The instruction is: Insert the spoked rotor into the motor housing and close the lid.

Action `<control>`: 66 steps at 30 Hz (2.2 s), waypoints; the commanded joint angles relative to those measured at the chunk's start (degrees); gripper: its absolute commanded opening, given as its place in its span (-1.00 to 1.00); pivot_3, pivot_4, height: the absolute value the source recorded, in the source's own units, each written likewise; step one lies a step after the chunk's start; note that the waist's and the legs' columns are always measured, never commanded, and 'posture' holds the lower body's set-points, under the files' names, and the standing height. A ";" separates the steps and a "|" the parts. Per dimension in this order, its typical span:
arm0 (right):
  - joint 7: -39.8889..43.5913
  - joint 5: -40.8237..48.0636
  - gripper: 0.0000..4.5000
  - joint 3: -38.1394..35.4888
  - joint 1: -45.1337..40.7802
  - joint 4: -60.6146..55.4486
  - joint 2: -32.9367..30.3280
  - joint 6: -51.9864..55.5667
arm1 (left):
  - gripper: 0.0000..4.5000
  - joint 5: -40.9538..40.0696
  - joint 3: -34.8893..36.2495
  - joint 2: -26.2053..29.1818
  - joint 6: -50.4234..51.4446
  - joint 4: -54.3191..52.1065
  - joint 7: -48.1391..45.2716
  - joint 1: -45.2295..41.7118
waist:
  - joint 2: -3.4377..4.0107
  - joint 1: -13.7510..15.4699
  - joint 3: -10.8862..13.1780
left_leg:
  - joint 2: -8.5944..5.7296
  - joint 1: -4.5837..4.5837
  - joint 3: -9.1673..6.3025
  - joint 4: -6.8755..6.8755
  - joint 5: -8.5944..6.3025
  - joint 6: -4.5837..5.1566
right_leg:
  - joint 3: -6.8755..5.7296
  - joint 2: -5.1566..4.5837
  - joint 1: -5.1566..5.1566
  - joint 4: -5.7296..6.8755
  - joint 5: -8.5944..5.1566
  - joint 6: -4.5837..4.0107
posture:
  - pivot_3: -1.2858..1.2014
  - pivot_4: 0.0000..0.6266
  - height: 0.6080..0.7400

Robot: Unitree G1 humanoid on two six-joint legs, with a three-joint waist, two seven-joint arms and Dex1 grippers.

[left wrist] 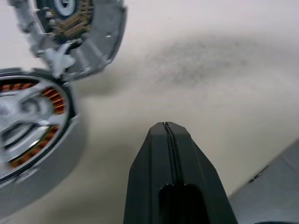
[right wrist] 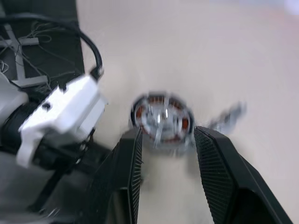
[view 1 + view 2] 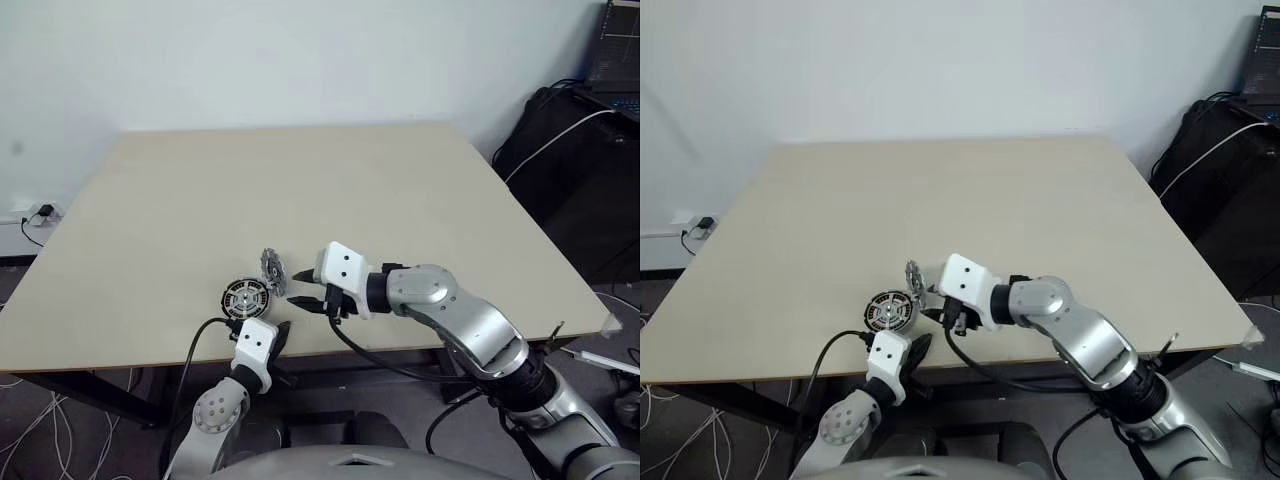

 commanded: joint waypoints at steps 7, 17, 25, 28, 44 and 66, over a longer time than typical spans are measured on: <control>0.80 -10.53 -0.17 7.62 -5.50 13.41 9.19 -11.24 | -1.00 0.59 1.35 3.19 -3.96 -7.14 -0.14 5.45 | 0.02 0.52 0.00 | 0.00 0.01 0.00 -0.01 -0.01 -0.02 | 0.00 0.01 -0.02 0.03 -0.02 -0.07 | 0.03 -1.00 1.00; 4.50 -22.21 -0.17 15.33 -8.93 26.37 11.27 -19.24 | -1.00 -0.01 1.82 3.24 -2.41 -8.99 -1.21 6.80 | 0.09 1.04 -0.01 | -0.02 0.07 0.02 -0.01 -0.03 -0.06 | 0.00 0.09 -0.01 0.08 -0.02 -0.11 | 0.03 -1.00 1.00; 4.03 -29.07 -0.17 17.26 -11.09 36.14 14.97 -25.05 | -1.00 -0.03 1.20 2.35 -1.87 -8.83 -1.58 6.72 | 0.11 1.04 -0.03 | -0.03 0.10 0.03 -0.03 -0.02 -0.07 | 0.01 0.32 -0.01 0.10 0.01 -0.17 | 0.03 -1.00 1.00; 3.72 -30.29 -0.17 16.64 -11.55 38.90 16.72 -25.89 | -1.00 0.06 0.97 2.00 -1.32 -9.40 -1.45 6.93 | 0.12 1.02 -0.03 | -0.03 0.11 0.03 -0.03 -0.02 -0.07 | 0.01 0.34 -0.01 0.11 0.12 -0.34 | 0.03 -1.00 1.00; 3.44 -34.91 -0.43 15.15 -13.26 46.77 21.37 -26.05 | -1.00 0.30 -0.05 1.06 1.94 -12.77 -0.43 7.35 | 0.29 0.11 -0.13 | -0.02 0.21 0.02 -0.04 0.02 -0.12 | 0.03 0.38 0.01 0.21 0.14 -0.40 | 0.03 -1.00 1.00; 4.87 -35.45 -0.99 12.62 -9.92 40.28 19.12 -23.24 | -1.00 0.18 -0.15 0.39 2.29 -10.04 0.23 5.34 | 0.46 -0.12 -0.22 | -0.06 0.23 -0.01 -0.04 0.04 -0.15 | 0.03 0.34 0.03 0.23 0.07 -0.31 | 0.03 -1.00 1.00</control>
